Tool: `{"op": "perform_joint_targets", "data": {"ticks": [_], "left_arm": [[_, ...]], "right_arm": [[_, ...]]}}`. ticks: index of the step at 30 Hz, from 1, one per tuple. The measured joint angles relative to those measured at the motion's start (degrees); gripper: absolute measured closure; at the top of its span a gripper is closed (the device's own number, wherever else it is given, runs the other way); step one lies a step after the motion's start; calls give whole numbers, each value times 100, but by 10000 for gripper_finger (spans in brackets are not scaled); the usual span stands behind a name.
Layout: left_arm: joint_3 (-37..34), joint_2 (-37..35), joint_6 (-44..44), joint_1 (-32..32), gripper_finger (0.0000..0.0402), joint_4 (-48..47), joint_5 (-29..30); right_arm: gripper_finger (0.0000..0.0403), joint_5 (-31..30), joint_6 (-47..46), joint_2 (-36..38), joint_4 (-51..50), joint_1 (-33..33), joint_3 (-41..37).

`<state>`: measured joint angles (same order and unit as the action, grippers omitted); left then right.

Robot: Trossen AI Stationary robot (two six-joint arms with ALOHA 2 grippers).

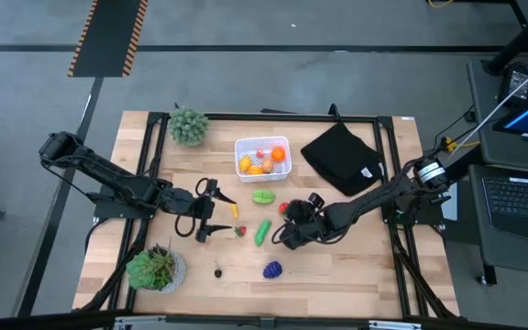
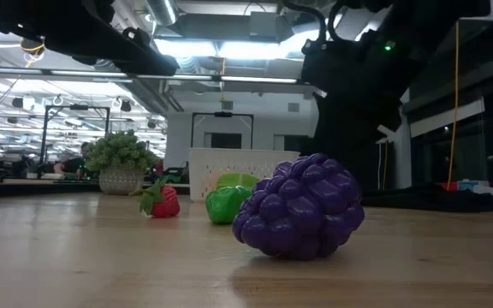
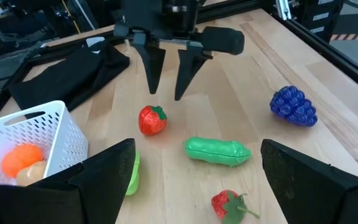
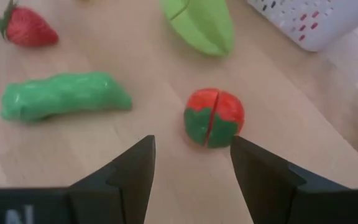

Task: Pick and placing Produce into tupperware
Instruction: Put the right strawberry into the white bin

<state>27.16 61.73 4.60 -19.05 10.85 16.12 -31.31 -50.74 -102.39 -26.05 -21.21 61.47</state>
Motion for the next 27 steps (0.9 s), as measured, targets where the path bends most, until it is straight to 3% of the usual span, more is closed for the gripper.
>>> {"op": "perform_joint_targets", "data": {"ticks": [12,21,27], "left_arm": [[0,0,0,0,62,-15,0],[0,0,0,0,62,-36,0],[0,2,-7,0,62,-222,-1]], "right_arm": [[187,44,224,0,188,32,0],[100,61,328,0,274,93,2],[82,84,332,0,304,124,2]]}}
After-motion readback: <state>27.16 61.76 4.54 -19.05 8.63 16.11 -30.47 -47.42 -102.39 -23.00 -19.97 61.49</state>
